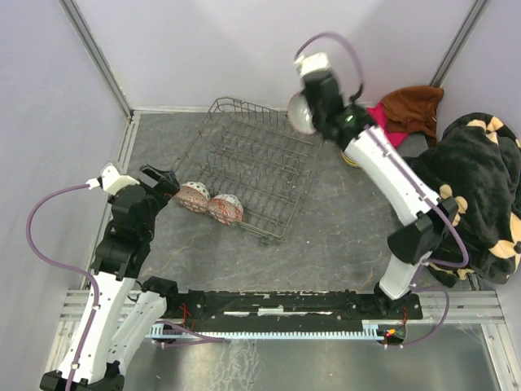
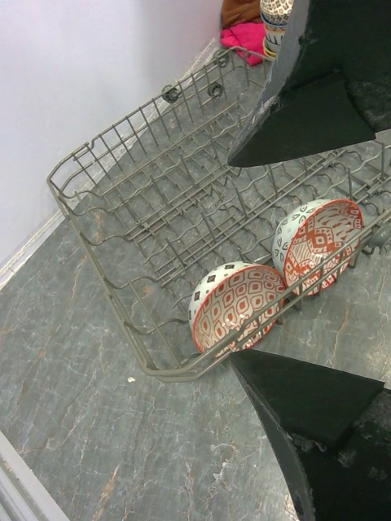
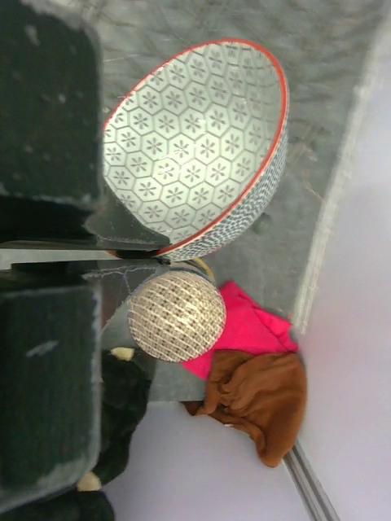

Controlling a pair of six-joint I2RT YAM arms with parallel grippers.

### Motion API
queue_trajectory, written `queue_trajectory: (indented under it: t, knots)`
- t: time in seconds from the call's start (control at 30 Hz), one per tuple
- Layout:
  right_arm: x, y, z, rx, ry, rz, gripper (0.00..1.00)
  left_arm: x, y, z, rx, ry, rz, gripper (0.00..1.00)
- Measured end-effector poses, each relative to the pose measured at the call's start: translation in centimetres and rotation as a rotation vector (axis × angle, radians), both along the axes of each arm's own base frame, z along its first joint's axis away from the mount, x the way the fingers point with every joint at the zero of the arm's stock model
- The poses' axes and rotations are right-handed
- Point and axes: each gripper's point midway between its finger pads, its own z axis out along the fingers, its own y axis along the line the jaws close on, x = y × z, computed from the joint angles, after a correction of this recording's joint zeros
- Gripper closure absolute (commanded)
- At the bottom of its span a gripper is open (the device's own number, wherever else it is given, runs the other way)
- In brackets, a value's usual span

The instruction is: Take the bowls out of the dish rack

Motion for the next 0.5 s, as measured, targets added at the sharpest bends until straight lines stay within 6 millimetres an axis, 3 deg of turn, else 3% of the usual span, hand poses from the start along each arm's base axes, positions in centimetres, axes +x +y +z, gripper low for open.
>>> queue_trajectory:
  t: [0.1,0.2,0.27,0.33,0.43,0.5]
  knots:
    - [4.6,-5.2,2.9,0.154,0.019,-0.084,0.99,-0.1,-0.1,0.2,-0.002,-0.004,-0.004,0.01]
    - [8.3,-9.5,3.3,0.280,0.049,-0.137,0.99,-0.1,-0.1,0.5,-0.005,-0.010,-0.007,0.01]
    - [9.9,-12.2,1.5,0.351,0.106,-0.168,0.99,0.0,-0.2,0.5,-0.006,-0.010,-0.013,0.01]
    - [10.5,-14.7,-1.5,0.407,0.191,-0.208,0.99,0.0,-0.4,0.4,-0.009,-0.008,-0.023,0.01]
    - [9.7,-17.5,-7.0,0.464,0.342,-0.274,0.99,0.0,-0.5,0.5,-0.010,-0.009,-0.025,0.01]
    - [8.7,-18.3,-10.3,0.500,0.435,-0.304,0.99,0.0,-0.5,0.5,-0.010,-0.009,-0.026,0.01]
